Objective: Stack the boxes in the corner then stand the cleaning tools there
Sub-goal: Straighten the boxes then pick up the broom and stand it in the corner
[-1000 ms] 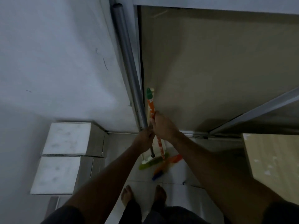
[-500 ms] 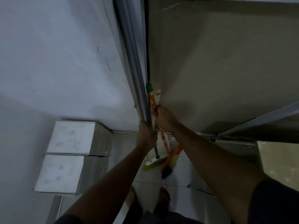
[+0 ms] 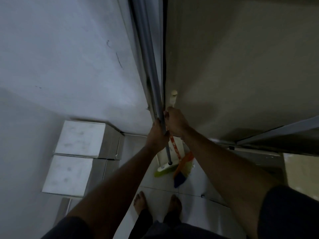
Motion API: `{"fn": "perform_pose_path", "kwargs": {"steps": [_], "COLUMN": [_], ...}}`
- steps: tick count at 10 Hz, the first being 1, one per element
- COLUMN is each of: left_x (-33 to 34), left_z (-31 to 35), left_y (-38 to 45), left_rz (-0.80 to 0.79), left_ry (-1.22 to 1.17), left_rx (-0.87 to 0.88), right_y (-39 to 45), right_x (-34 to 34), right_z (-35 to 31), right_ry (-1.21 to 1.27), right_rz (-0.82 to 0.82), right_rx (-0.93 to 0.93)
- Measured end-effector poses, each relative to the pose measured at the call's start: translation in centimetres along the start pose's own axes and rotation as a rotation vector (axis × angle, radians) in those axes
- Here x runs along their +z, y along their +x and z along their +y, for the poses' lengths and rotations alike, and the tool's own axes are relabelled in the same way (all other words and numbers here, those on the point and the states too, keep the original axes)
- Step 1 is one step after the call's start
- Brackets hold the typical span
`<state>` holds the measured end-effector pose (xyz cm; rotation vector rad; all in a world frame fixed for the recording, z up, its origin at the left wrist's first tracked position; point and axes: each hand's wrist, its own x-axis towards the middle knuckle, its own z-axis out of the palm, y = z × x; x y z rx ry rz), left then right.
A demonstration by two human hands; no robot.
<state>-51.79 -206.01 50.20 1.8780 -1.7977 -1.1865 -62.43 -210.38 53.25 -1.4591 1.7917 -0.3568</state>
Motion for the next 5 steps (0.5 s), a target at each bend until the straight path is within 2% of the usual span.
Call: {"fn": "perform_pose_path", "kwargs": {"steps": [2, 5], "left_x": [-0.7, -2.8], "left_z": [-0.2, 1.0], "left_y": [-0.6, -3.5], "left_rz": [0.004, 0.047], "left_ry": [-0.028, -0.022], "left_rx": [0.033, 0.056], "right_y": [-1.4, -4.7], "right_x": [-0.4, -1.2], "right_z": [-0.1, -0.7], "right_ry": [-0.006, -0.073], "right_rz": [0.018, 0.094], "right_rx": [0.024, -0.059]}}
